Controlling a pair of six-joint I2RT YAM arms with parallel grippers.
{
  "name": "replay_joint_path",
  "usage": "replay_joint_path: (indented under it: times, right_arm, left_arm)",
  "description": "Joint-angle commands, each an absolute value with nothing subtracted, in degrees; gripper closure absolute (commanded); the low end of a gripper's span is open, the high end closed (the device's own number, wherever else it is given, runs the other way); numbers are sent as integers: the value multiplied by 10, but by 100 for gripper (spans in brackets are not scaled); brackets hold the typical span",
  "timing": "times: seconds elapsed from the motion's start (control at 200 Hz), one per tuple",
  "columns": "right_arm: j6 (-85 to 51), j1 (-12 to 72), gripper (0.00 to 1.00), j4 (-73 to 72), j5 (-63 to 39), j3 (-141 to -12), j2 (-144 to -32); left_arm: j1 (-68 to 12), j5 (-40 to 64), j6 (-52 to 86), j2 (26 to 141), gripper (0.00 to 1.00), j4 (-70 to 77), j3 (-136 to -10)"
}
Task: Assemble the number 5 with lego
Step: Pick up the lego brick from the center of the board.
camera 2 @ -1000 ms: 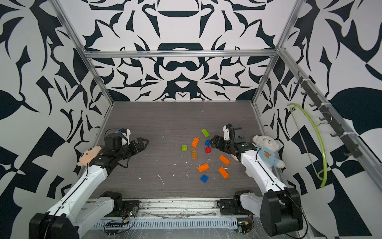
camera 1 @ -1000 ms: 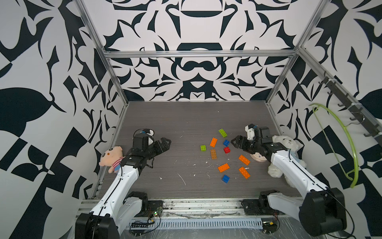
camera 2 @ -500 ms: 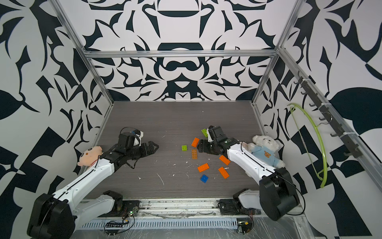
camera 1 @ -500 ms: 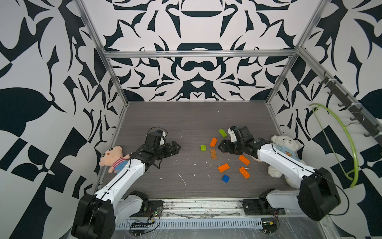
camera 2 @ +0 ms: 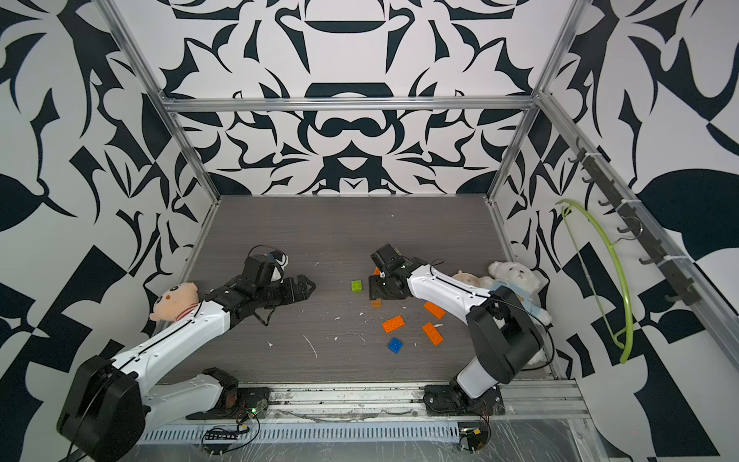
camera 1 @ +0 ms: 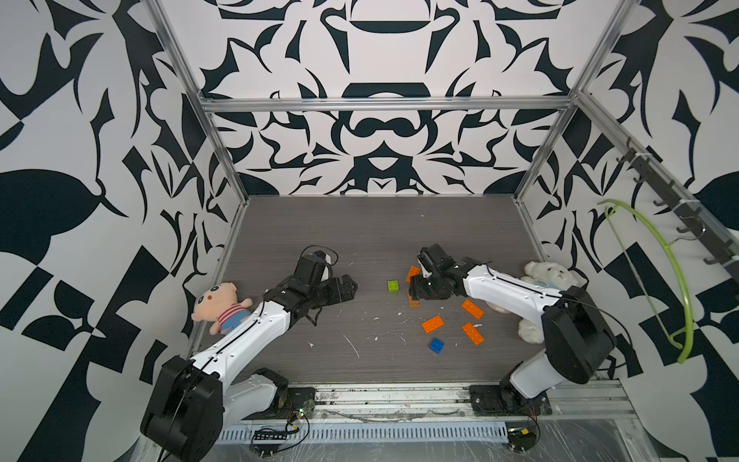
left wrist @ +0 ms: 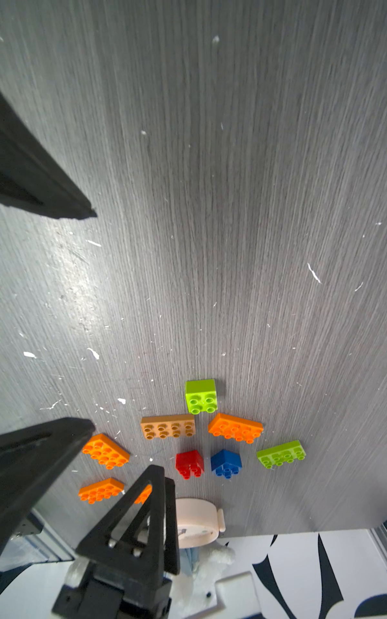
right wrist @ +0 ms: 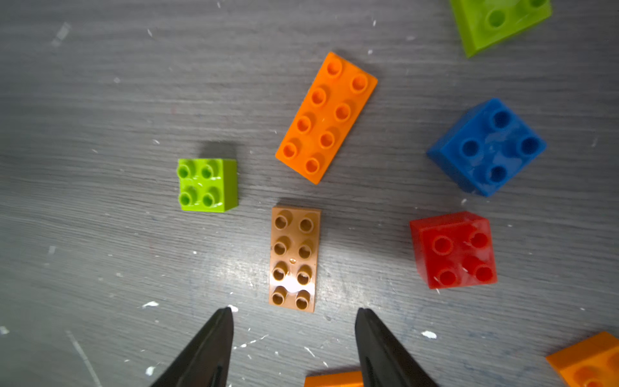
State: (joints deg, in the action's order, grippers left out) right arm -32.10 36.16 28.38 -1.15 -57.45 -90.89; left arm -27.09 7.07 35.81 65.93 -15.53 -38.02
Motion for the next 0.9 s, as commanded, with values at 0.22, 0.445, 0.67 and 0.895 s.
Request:
replay_joint_path:
  times: [0.22,0.445,0.67,0.895]
  right_arm:
    - [-306,377,43,315,3,-628,-966]
    - [-308,389,44,318,9,-639,-993]
    - [-309,391,43,325,23,-643,-1013]
    - [-310,394,43,327,24,-649,-1035]
  left_arm:
    - [-273,34,356,653,1,-170,-399]
    - [-273,23,357,642,1,-177,-393]
    - [-273,21,355,643,1,-179,-396]
    - [-273,20,356,640,1,-185,-398]
